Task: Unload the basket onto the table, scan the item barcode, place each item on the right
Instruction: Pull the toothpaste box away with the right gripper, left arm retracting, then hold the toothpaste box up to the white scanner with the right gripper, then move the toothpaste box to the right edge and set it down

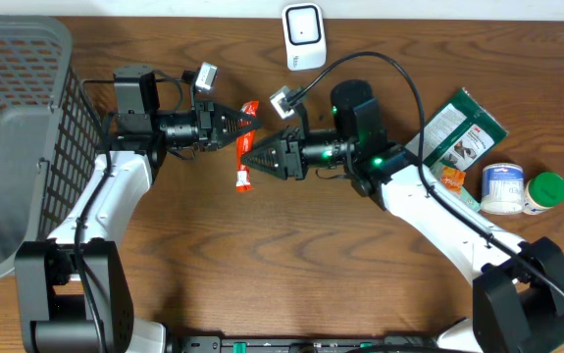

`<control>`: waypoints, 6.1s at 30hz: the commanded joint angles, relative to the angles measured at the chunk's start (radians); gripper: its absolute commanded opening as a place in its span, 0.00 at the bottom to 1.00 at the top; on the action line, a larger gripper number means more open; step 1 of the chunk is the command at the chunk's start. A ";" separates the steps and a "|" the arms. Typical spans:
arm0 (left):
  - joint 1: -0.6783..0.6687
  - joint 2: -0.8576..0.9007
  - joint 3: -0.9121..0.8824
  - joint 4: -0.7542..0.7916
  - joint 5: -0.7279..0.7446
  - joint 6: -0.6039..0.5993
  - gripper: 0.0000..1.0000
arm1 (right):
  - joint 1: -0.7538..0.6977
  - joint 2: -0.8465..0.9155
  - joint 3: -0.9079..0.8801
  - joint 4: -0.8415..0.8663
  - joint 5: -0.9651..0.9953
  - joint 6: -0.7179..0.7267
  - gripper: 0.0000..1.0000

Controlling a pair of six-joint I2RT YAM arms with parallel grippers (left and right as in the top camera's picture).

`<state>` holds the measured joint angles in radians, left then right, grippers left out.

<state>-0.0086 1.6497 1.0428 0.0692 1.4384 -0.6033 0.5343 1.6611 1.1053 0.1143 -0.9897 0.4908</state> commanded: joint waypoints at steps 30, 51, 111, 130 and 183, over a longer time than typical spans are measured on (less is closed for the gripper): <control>0.001 0.009 0.022 0.004 0.039 0.000 0.07 | 0.049 0.023 0.016 0.000 0.126 0.010 0.29; 0.001 0.009 0.022 0.045 -0.044 0.033 0.72 | 0.056 0.023 0.016 -0.138 0.183 -0.160 0.01; 0.254 0.009 0.022 -0.457 -0.961 0.000 0.90 | 0.028 0.645 1.002 -0.090 2.253 -1.793 0.01; 0.254 0.009 0.022 -0.457 -0.961 0.000 0.90 | -0.006 0.927 1.001 -0.236 1.951 -1.419 0.01; 0.254 0.009 0.022 -0.457 -0.961 0.000 0.91 | -0.113 0.229 1.001 -1.100 1.268 -0.535 0.01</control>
<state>0.2352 1.6539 1.0515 -0.3882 0.4908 -0.6052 0.4992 2.0335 2.0907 -0.9043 0.5419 -0.2699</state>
